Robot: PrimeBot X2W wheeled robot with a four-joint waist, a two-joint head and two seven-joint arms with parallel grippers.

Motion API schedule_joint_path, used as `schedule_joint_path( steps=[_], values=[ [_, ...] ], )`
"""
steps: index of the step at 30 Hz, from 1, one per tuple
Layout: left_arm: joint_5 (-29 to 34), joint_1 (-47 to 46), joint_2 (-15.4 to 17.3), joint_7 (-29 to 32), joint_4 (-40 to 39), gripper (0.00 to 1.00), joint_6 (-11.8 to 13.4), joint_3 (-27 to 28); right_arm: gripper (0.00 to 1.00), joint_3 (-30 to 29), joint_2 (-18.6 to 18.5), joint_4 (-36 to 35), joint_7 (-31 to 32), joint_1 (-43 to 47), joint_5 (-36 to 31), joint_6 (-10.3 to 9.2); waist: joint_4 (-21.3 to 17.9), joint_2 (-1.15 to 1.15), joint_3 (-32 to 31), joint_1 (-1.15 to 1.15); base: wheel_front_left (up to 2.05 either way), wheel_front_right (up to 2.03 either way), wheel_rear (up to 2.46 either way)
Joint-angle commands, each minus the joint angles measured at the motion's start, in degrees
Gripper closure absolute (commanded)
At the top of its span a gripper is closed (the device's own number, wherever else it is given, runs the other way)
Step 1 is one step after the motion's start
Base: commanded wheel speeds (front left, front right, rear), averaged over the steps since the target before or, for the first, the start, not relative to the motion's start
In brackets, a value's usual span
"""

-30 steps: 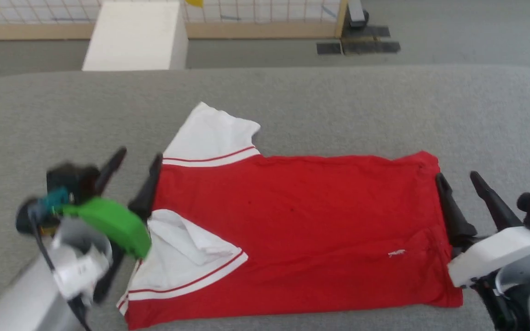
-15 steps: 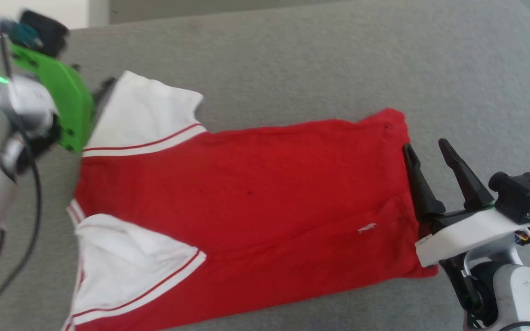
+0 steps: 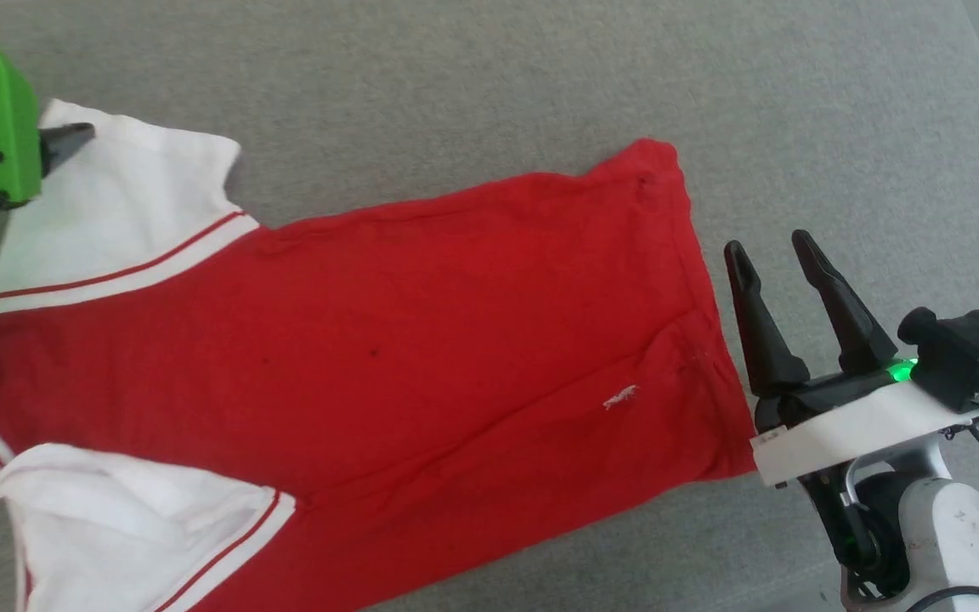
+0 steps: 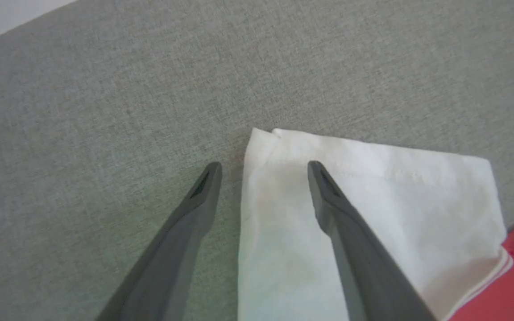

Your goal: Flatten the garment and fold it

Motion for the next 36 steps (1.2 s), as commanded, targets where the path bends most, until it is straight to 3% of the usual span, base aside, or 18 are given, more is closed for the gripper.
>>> schedule_joint_path(
  steps=[1, 5, 6, 7, 14, 21, 27, 36],
  values=[
    [0.16, -1.1, 0.75, -0.46, 0.45, 0.0, 0.23, 0.11, 0.0, 0.08, 0.17, -0.3, -0.45, -0.92, 0.46, -0.09, -1.95, 0.0, 2.21, -0.01, 0.0, 0.0, 0.0],
    [-0.72, -0.78, 0.86, 0.43, 2.07, 0.0, 0.09, -0.05, 0.0, -0.08, 0.17, -0.09, -0.67, -0.93, 0.78, -0.09, -2.01, 0.0, 2.63, -0.01, 0.0, 0.0, 0.0],
    [-0.76, -0.66, 0.97, 0.96, 2.37, 0.09, 0.05, -0.33, 0.0, -0.17, 0.17, -0.04, -0.72, -0.91, 0.79, -0.09, -1.96, 0.0, 2.68, -0.01, 0.0, 0.0, 0.0],
    [-0.97, -0.54, 1.0, 1.53, 2.55, 1.0, -0.03, -0.65, 0.0, -0.29, 0.17, 0.01, -0.78, -0.91, 0.79, -0.09, -1.86, 0.0, 2.74, -0.01, 0.0, 0.0, 0.0],
    [-2.16, -0.24, 0.11, 0.13, 2.58, 1.0, -0.33, -1.17, 0.0, -1.07, 0.18, 0.5, -0.18, -1.1, 0.13, -0.09, -0.21, 0.0, 1.88, -0.01, 0.0, 0.0, 0.0],
    [-0.05, -0.26, -1.35, -9.74, 1.41, 1.0, -0.46, -1.82, 0.0, -2.36, -0.13, 0.58, 4.98, -1.08, -2.19, -0.09, 3.28, 0.0, -2.13, -0.01, 0.0, 0.0, 0.0],
    [1.25, 2.34, -3.1, -20.09, -3.52, 1.0, -0.5, -3.48, 0.0, -3.28, -5.73, 0.89, 15.41, -1.7, -3.24, -0.09, 8.19, 0.0, -6.58, -0.01, 0.0, 0.0, 0.0],
    [2.28, 9.28, -4.33, -29.63, -15.44, 1.0, 0.6, -4.69, 0.0, -1.97, -16.62, 4.82, 34.75, -8.2, 0.87, -0.09, 15.3, 0.0, -10.33, -0.01, 0.0, 0.0, 0.0]
  ],
)
